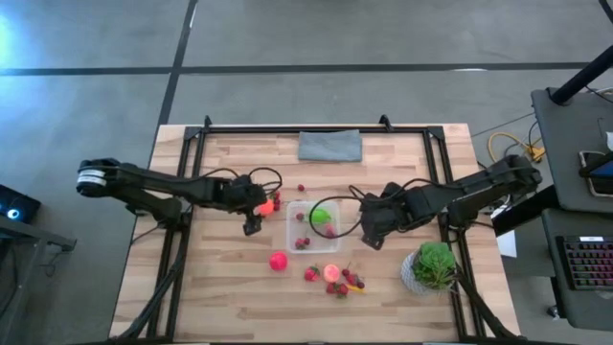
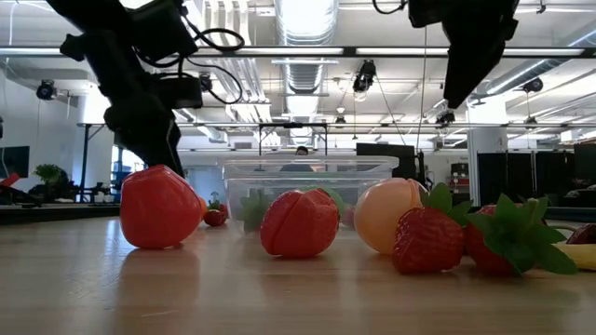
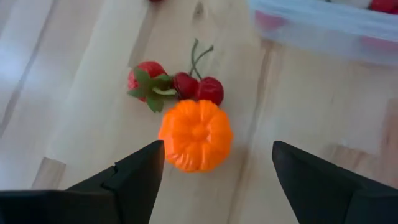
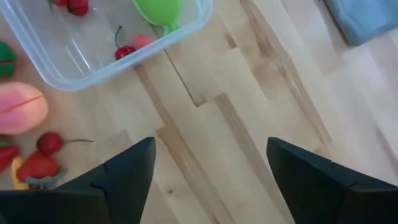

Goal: Pick and placing Produce into tupperware
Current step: Put the orange pumpkin into the transparent container

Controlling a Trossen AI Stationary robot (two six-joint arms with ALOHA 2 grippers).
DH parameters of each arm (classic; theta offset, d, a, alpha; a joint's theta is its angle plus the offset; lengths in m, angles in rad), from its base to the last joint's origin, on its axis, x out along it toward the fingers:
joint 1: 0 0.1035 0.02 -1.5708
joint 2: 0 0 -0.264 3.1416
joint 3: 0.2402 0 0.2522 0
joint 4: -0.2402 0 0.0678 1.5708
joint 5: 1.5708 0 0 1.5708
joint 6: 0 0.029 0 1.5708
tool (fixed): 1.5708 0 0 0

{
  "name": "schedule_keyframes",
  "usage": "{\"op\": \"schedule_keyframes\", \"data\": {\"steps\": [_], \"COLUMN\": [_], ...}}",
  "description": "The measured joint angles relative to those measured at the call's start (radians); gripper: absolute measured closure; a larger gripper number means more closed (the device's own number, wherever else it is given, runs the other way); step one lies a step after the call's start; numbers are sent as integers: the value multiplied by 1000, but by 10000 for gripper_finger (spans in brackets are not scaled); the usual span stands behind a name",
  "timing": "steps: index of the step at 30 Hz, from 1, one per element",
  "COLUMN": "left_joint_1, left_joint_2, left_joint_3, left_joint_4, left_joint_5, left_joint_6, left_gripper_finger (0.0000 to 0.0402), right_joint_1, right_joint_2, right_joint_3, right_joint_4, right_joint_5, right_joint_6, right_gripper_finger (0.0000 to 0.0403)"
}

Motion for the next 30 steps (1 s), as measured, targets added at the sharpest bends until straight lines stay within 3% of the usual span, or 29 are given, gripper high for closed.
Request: {"op": "schedule_keyframes", "data": {"steps": [7, 15, 30], "left_joint_1": [1, 3, 11], "left_joint_2": [9, 32, 178], "left_joint_3": [25, 16, 29], "left_joint_4": [6, 3, 38], "left_joint_5": [-37, 8, -20], "left_joint_6": [23, 85, 128], "left_gripper_finger": [119, 119, 119], "right_joint_1": [-1, -1, -1], "right_joint_2": [-22, -22, -20], "right_joint_3": [-31, -95, -135], "right_joint_4": [7, 39, 100], "right_joint_5": [0, 16, 26], "right_joint_6": [-22, 56, 133], "right_gripper_finger": [98, 97, 97]}}
